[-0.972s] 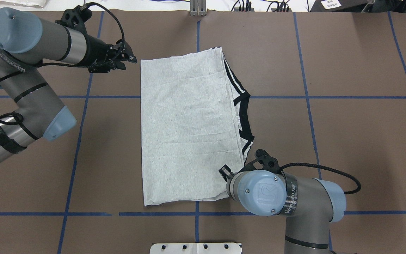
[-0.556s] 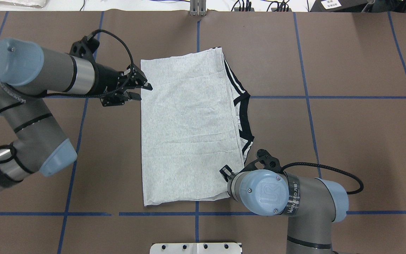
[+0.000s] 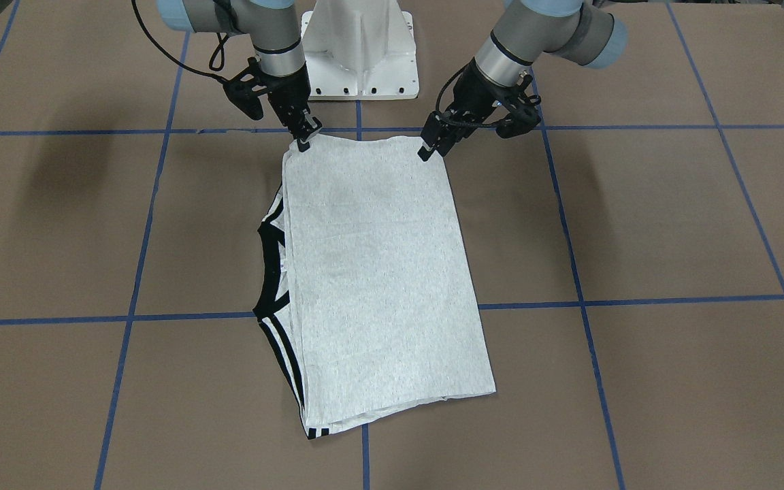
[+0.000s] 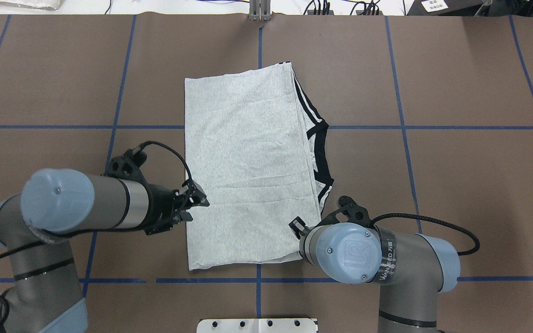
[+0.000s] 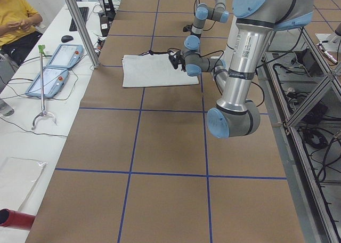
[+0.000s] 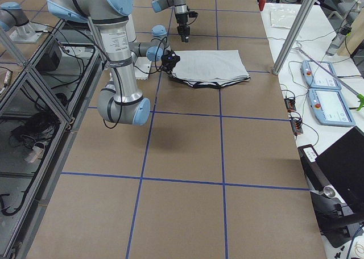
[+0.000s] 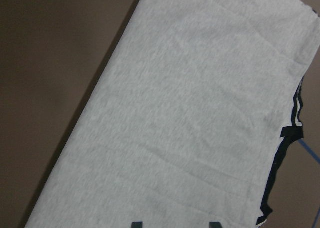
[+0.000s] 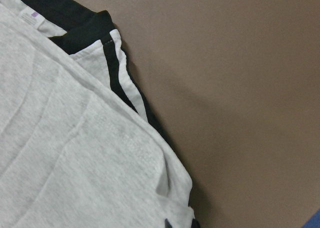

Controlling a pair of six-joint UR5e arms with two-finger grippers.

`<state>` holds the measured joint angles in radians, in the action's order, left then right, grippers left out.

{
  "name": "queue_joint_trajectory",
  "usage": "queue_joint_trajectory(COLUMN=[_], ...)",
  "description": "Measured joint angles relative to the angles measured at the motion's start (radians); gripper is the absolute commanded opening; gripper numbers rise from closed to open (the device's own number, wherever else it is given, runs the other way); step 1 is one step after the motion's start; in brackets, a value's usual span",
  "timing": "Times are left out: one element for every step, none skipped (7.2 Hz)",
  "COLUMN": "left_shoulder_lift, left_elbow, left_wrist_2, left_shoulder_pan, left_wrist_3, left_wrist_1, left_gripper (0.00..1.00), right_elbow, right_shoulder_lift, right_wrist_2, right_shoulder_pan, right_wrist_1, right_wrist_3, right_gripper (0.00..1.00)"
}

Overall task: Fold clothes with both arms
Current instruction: 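Move the left gripper down to the shirt's near corner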

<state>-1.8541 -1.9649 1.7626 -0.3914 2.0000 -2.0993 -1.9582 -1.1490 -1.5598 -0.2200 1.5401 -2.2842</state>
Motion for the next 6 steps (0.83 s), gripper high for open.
queue_joint_trajectory(left_shoulder_lift=[0.021,0.039,0.048,0.052,0.054,0.055], left_elbow=[-0.003,0.000,0.006,0.012,0.017,0.023], left_wrist_2=[-0.047,-0.089,-0.110,-0.119,-0.122,-0.123], left_shoulder_pan=[0.065,0.115,0.146,0.164,0.172,0.177], left_wrist_3=[0.037,0.062,0.075,0.085,0.089,0.090], left_wrist_1=[0.023,0.037,0.049,0.054,0.057,0.058], left_gripper=[0.58,0.58,0.57,0.57,0.55,0.52], right_elbow=[0.000,0.001,0.001,0.002,0.002,0.002], right_shoulder_lift=[0.001,0.001,0.001,0.001,0.002,0.003], right_wrist_2=[-0.001,-0.001,-0.002,-0.002,-0.002,-0.002], right_shoulder_pan=[0.000,0.000,0.001,0.001,0.001,0.001], right_wrist_1=[0.000,0.000,0.000,0.000,0.000,0.000], right_wrist_3=[0.000,0.001,0.002,0.003,0.004,0.004], right_gripper=[0.00,0.00,0.00,0.00,0.00,0.00])
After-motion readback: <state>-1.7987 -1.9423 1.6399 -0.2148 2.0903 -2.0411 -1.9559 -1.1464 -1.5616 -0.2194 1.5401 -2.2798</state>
